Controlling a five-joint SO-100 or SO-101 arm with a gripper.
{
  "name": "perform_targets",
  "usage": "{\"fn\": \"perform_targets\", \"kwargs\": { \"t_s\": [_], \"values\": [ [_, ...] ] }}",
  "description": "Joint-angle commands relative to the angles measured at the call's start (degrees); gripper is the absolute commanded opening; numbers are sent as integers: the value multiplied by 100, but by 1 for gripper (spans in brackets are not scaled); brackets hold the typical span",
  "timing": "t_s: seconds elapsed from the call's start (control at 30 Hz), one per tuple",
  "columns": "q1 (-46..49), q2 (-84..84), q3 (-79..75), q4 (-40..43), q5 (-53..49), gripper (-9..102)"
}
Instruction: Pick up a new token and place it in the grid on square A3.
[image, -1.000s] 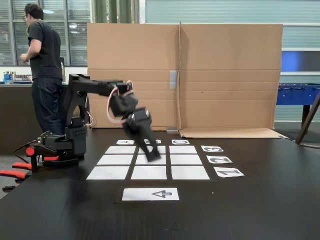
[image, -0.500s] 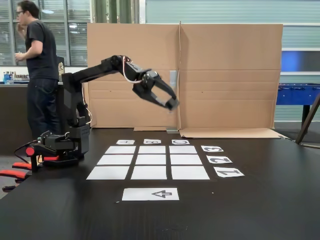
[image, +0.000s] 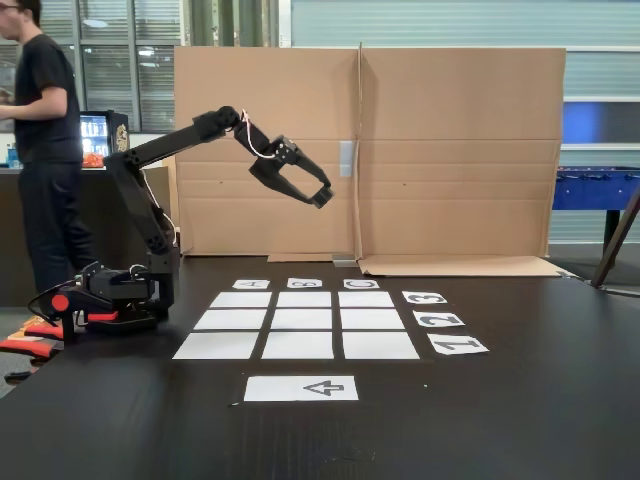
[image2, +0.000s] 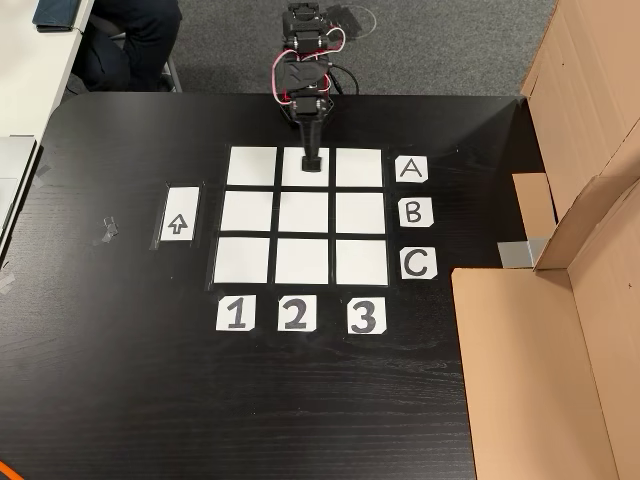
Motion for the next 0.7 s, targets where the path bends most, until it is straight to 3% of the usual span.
{"fn": "perform_targets", "kwargs": {
  "t_s": [0.0, 0.23, 0.67],
  "values": [
    [-475, 299, 281, 35, 53, -1],
    [-1767, 448, 1055, 114, 26, -1],
    [-3709, -167, 1125, 1371, -536, -1]
  ]
}}
